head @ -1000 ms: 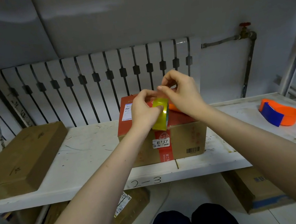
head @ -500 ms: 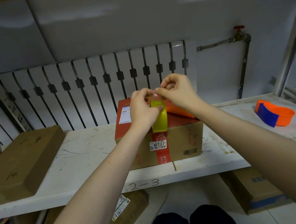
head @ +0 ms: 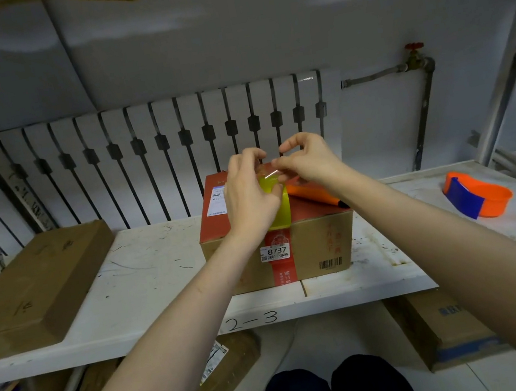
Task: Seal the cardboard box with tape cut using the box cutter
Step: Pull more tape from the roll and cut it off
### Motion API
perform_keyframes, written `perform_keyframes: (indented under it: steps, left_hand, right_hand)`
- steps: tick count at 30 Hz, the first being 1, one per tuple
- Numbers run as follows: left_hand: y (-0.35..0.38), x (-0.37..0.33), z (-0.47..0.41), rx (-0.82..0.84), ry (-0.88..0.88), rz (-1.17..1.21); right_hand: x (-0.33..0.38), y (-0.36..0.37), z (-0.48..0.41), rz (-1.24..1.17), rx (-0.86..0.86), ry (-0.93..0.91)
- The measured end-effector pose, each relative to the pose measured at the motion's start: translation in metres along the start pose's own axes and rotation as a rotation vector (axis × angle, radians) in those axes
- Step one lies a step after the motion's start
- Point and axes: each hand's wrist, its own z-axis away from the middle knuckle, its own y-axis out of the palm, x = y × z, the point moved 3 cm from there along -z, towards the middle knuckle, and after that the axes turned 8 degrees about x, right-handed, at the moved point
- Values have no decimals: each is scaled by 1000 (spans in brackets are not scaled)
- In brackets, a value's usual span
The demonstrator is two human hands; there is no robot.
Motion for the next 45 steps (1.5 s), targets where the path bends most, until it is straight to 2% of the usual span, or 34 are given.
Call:
perform_keyframes:
  steps: [3,10,16,22,29,33,39,45]
  left_hand:
    - [1,0,5,-18,44,-58]
    - [-3,7,8,-40,-17,-116]
    - [-4,9,11,-35,-22,-157]
    - [-2,12,10,25,-29,-117]
    - [2,12,-1,160,-139,12]
    - [2,13,-3,202,-176,3]
    - [3,12,-3,126,-242,43]
    - [-3,0,3,-23,-83,170]
  right_hand:
    - [0,0,-2,-12,16,35]
    - [-2,0,-10,77,52,108]
    - [-1,1,-9,107,52,91]
    - [1,-1,-9,83,-42,-50]
    - [4,-2,0,102,-68,-228]
    - [7,-5,7,84,0,-342]
    - [0,-7,17,88,84,-368]
    - [-9,-3,14,36,48,-278]
